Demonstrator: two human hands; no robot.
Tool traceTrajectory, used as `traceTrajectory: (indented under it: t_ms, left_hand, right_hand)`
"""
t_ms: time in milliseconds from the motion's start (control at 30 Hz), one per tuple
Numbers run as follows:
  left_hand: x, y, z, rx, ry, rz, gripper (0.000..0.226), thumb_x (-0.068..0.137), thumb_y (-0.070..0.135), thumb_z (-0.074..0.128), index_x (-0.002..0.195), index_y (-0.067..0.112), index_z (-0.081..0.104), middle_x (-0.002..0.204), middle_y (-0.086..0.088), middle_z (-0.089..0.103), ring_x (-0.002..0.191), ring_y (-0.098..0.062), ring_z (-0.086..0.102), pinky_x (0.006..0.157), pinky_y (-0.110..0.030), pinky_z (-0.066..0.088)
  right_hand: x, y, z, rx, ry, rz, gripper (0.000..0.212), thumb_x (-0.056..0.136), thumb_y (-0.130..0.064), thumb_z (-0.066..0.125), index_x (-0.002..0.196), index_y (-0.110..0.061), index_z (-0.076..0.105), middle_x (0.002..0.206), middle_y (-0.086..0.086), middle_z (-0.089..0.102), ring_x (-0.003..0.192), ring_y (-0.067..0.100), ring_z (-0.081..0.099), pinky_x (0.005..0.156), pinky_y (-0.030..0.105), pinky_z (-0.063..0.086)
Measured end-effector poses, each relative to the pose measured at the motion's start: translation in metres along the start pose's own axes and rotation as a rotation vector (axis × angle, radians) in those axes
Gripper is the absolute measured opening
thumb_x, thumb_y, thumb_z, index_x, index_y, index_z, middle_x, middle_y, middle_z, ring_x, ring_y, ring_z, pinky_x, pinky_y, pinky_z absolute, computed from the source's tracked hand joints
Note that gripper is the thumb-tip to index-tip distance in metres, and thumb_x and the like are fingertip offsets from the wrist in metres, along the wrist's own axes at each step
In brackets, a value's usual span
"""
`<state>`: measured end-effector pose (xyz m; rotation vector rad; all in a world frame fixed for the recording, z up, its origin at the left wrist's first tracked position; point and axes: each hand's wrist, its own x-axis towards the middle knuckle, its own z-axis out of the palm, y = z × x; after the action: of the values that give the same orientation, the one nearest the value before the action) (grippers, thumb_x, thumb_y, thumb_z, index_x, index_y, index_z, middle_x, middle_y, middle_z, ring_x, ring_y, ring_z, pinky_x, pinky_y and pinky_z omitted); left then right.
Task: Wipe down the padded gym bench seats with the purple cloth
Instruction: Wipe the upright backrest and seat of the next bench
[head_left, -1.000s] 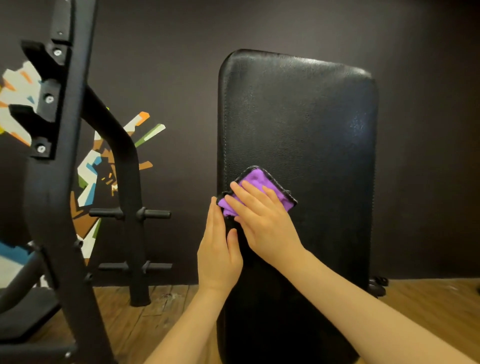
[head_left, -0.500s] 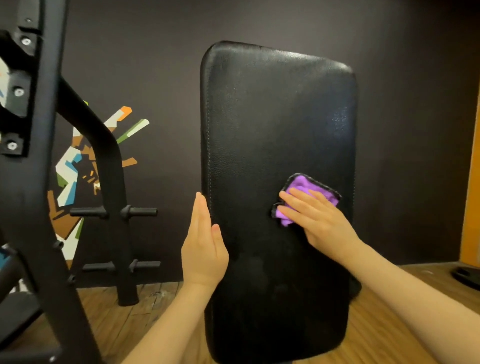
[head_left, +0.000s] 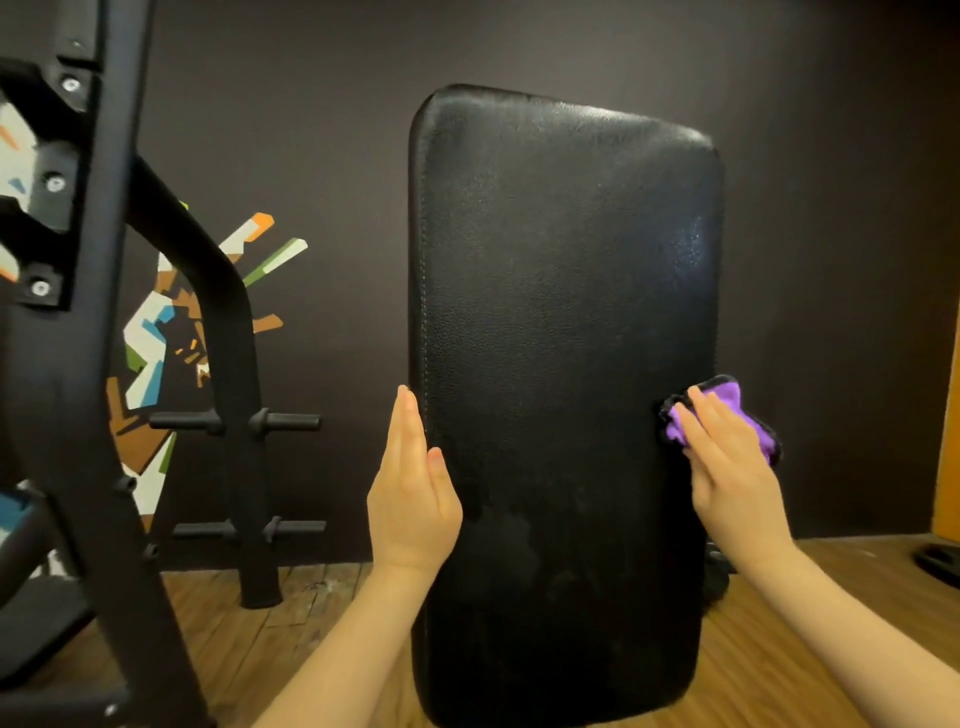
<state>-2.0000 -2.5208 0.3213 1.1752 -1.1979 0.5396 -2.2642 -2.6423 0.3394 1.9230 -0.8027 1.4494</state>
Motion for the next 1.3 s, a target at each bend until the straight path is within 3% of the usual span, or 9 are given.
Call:
traceTrajectory:
  t_ms: [133,267,367,467,567,667,800,1067,1300]
  left_hand:
    - [-0.001,0.003,-0.002,0.005,-0.013,-0.012,0.057,0.099,0.012,0.038,0.146,0.024,0.008,0.15,0.014,0.013,0.133,-0.005,0.025,0.096,-0.008,0.025]
    - [0.003,0.008,-0.004,0.027,-0.065,-0.062,0.063,0.099,0.01,0.042,0.151,0.019,0.008,0.157,0.005,0.015,0.136,-0.01,0.03,0.1,-0.02,0.032]
    - [-0.007,0.002,-0.009,-0.025,-0.14,-0.088,0.07,0.098,0.016,0.047,0.152,0.022,0.003,0.158,0.009,0.009,0.136,0.011,0.013,0.104,-0.004,0.018]
    - [-0.038,-0.014,-0.013,-0.021,-0.218,-0.08,0.074,0.095,0.019,0.052,0.153,0.019,0.006,0.156,0.012,0.011,0.127,0.029,0.003,0.101,0.005,0.007]
    - [-0.061,-0.022,-0.009,-0.1,-0.178,-0.157,0.06,0.096,0.033,0.041,0.148,0.03,0.011,0.151,0.021,0.018,0.126,0.03,0.011,0.099,0.005,0.011]
    - [-0.064,-0.023,-0.002,-0.175,-0.124,-0.161,0.055,0.093,0.046,0.032,0.144,0.032,0.014,0.145,0.03,0.02,0.13,0.023,0.018,0.102,0.002,0.016]
    - [-0.066,-0.028,0.0,-0.199,-0.112,-0.159,0.056,0.093,0.044,0.03,0.144,0.026,0.017,0.143,0.03,0.02,0.13,0.024,0.019,0.101,0.002,0.017]
    - [-0.067,-0.028,0.001,-0.218,-0.124,-0.177,0.052,0.093,0.046,0.027,0.142,0.036,0.013,0.144,0.03,0.018,0.132,0.022,0.018,0.103,0.001,0.017]
    - [-0.068,-0.021,-0.002,-0.182,-0.16,-0.188,0.057,0.093,0.04,0.025,0.147,0.025,0.013,0.145,0.029,0.017,0.131,0.024,0.015,0.105,0.001,0.013]
  right_hand:
    - [-0.037,-0.012,-0.001,-0.011,-0.095,0.009,0.058,0.063,0.022,0.07,0.117,0.005,0.06,0.125,0.024,0.056,0.115,0.044,0.053,0.09,0.063,0.043]
    - [-0.029,-0.018,-0.012,0.048,-0.104,0.015,0.052,0.07,0.02,0.065,0.118,0.001,0.061,0.126,0.02,0.057,0.117,0.04,0.054,0.099,0.053,0.039]
    - [-0.004,-0.039,-0.015,0.185,-0.05,-0.198,0.039,0.085,0.002,0.044,0.121,-0.002,0.058,0.13,0.015,0.053,0.125,0.031,0.045,0.11,0.037,0.031]
    - [0.035,-0.083,-0.007,0.221,-0.091,-0.457,0.042,0.086,-0.001,0.04,0.125,-0.006,0.057,0.134,0.013,0.053,0.129,0.028,0.042,0.11,0.04,0.03]
    - [0.068,-0.134,0.011,0.195,-0.113,-0.539,0.045,0.082,0.002,0.051,0.125,-0.01,0.059,0.135,0.01,0.053,0.128,0.028,0.046,0.107,0.042,0.032]
    - [0.065,-0.165,0.026,0.185,-0.104,-0.417,0.051,0.072,0.004,0.067,0.121,-0.01,0.062,0.133,0.009,0.055,0.125,0.027,0.048,0.107,0.041,0.029]
    - [0.021,-0.163,0.033,0.164,-0.15,-0.466,0.057,0.073,-0.001,0.063,0.129,-0.01,0.055,0.139,0.008,0.05,0.13,0.023,0.035,0.11,0.036,0.016]
    - [0.001,-0.153,0.028,0.076,-0.246,-0.596,0.065,0.07,-0.006,0.065,0.134,-0.013,0.05,0.142,0.007,0.045,0.132,0.024,0.034,0.112,0.04,0.019]
    - [-0.002,-0.109,0.011,-0.046,-0.368,-0.741,0.072,0.063,-0.003,0.066,0.132,-0.019,0.052,0.141,0.005,0.047,0.132,0.024,0.039,0.105,0.044,0.024]
